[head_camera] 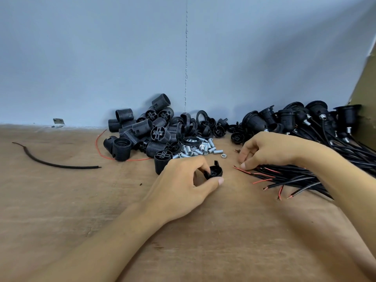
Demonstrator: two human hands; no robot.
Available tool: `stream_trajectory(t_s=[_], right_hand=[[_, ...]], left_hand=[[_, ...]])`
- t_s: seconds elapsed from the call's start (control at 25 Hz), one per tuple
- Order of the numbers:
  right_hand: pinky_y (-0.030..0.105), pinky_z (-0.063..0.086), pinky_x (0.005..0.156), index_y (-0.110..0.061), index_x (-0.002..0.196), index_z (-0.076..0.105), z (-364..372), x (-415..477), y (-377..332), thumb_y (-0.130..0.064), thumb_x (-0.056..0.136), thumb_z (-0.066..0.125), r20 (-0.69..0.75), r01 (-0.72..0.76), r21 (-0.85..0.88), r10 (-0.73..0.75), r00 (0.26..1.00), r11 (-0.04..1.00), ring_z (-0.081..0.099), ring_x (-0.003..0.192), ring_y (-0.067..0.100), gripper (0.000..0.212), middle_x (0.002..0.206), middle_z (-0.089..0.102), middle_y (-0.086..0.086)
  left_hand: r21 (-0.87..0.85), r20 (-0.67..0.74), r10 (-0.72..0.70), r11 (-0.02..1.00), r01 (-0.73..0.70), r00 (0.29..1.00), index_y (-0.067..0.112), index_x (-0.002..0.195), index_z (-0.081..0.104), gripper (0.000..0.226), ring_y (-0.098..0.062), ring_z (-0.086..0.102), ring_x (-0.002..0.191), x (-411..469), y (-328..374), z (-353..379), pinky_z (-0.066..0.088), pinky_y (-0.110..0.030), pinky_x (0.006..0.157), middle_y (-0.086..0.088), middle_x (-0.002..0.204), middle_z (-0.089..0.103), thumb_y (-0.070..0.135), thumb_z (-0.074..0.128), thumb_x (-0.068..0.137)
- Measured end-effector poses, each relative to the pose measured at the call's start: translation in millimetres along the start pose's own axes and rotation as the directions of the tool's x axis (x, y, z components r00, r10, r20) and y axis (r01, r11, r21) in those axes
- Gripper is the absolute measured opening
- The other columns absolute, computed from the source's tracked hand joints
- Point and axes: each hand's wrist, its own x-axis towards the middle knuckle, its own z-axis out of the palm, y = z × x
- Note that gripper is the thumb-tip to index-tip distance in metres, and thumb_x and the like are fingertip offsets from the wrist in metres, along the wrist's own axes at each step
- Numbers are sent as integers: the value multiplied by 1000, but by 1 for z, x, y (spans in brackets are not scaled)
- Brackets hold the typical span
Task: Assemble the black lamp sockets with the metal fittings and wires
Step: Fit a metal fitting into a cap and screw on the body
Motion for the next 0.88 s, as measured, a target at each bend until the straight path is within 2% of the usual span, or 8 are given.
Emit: stream_trajectory(t_s=[0.08,0.16,0.32,0.44,0.56,0.68,0.76,0.88], right_hand=[[27,48,82,-27,86,75,3,-1,-5,-29,77,83,17,5,-68,-4,1000,998,64,84,8,12,84,72,-13],[29,50,85,-27,86,74,5,-1,-10,-28,76,84,-3,23,-122,-24,1000,992,65,88,10,14,88,72,-10],[26,43,65,-26,77,71,11,-1,-13,-30,79,81,-34,60,-208,-68,997,976,60,79,11,11,81,67,-8],[20,37,56,-27,68,62,14,1,-11,-32,84,77,-62,89,-241,-107,992,966,56,70,6,22,73,61,-11],[9,36,52,-29,71,63,19,2,-14,-29,88,74,-243,193,-75,-206,948,978,55,63,-2,19,69,60,-13],[5,38,55,-26,78,68,25,1,-23,-28,89,73,-419,353,197,-247,874,915,53,57,-8,12,64,60,-17],[6,39,58,-24,83,71,30,-2,-33,-28,90,72,-423,427,320,-276,863,846,53,60,-6,9,66,63,-20],[14,46,64,-17,88,72,35,-8,-45,-24,92,71,-333,476,458,-352,875,751,58,64,4,8,72,70,-9]], left_hand=[[-38,-16,-35,999,34,999,40,84,59,28,-3,60,62,1,3,4,53,-25,57,20,76,65,64,69,73],[-66,-26,-68,996,66,997,42,95,55,33,1,62,75,2,6,7,48,-15,65,24,85,64,53,77,73],[-124,-6,-141,983,139,990,38,125,52,58,2,62,82,3,9,9,43,-9,73,21,91,60,31,84,76],[-139,-37,-154,979,147,987,38,110,63,40,4,59,92,4,13,7,45,-10,81,16,101,58,22,80,78],[-195,1,-227,955,222,974,40,95,63,32,7,58,84,6,16,4,41,-5,73,16,99,62,13,70,79],[-345,137,-304,877,333,943,36,97,63,28,-2,52,58,9,20,4,42,-18,59,7,83,69,15,60,78],[-354,175,-313,865,356,934,38,104,63,26,1,55,66,10,20,6,41,-20,65,11,84,68,29,62,80],[-350,133,-261,890,292,956,43,105,67,12,7,60,87,12,20,10,40,-12,73,24,89,66,45,65,93]])
